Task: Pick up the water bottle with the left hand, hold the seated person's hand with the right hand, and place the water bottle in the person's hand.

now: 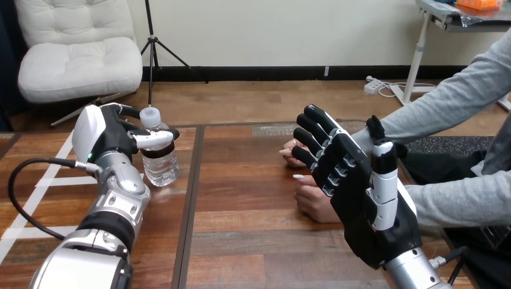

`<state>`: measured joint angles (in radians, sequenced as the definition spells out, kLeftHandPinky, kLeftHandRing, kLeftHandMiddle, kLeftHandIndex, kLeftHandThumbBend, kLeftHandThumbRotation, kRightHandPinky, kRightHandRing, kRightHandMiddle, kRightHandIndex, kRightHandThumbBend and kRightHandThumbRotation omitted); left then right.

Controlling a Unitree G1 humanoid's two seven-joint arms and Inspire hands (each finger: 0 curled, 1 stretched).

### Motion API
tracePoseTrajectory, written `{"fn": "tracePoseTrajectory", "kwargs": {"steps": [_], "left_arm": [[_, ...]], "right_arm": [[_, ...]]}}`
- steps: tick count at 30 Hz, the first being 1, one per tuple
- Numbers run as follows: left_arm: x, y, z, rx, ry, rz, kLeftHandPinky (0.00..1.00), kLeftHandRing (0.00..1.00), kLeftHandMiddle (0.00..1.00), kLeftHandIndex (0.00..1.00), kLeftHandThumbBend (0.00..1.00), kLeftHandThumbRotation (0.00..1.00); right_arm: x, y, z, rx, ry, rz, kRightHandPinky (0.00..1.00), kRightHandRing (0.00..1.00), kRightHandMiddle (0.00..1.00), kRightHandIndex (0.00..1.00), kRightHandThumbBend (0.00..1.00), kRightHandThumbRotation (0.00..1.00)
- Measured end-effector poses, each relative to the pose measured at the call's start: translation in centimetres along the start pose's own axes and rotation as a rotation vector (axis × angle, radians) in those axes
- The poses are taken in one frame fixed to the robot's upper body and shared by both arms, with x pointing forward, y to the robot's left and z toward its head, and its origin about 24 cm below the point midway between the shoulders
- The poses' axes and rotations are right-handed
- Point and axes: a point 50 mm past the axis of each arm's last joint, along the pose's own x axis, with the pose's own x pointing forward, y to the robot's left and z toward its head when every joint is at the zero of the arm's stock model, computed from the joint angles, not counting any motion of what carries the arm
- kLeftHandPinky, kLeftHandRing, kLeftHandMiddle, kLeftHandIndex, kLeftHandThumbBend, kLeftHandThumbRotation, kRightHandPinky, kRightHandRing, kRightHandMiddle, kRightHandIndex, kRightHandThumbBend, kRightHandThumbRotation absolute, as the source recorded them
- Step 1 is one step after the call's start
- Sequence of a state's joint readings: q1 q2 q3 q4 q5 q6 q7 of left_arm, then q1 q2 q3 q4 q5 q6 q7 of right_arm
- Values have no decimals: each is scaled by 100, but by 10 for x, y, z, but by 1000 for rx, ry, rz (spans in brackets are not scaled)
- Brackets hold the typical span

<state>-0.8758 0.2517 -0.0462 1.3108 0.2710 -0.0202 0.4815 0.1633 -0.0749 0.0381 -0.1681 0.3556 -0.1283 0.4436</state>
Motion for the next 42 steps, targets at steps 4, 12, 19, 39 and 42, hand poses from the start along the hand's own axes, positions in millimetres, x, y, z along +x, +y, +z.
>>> {"fn": "tracePoseTrajectory", "kwargs": {"steps": [4, 12, 19, 39, 42], "left_arm": [[0, 0, 0, 2, -1, 1, 25, 33, 43, 61, 61, 0], [0, 0, 0, 3, -1, 0, 27, 36, 46, 60, 61, 0], [0, 0, -1, -1, 2, 1, 31, 41, 51, 62, 60, 0], [1, 2, 1, -45, 3, 11, 30, 39, 47, 62, 60, 0], [1, 2, 3, -56, -1, 14, 27, 35, 44, 62, 60, 0]], "right_arm": [[0, 0, 0, 0, 0, 0, 97, 97, 96, 94, 89, 100], [0, 0, -1, 1, 2, -1, 97, 97, 96, 94, 88, 100], [0, -1, -2, 3, 7, -3, 97, 97, 96, 94, 88, 100], [-1, -3, -5, -1, 24, -6, 98, 98, 97, 95, 88, 100], [-1, -4, -5, -3, 28, -7, 99, 98, 97, 95, 87, 100]]}}
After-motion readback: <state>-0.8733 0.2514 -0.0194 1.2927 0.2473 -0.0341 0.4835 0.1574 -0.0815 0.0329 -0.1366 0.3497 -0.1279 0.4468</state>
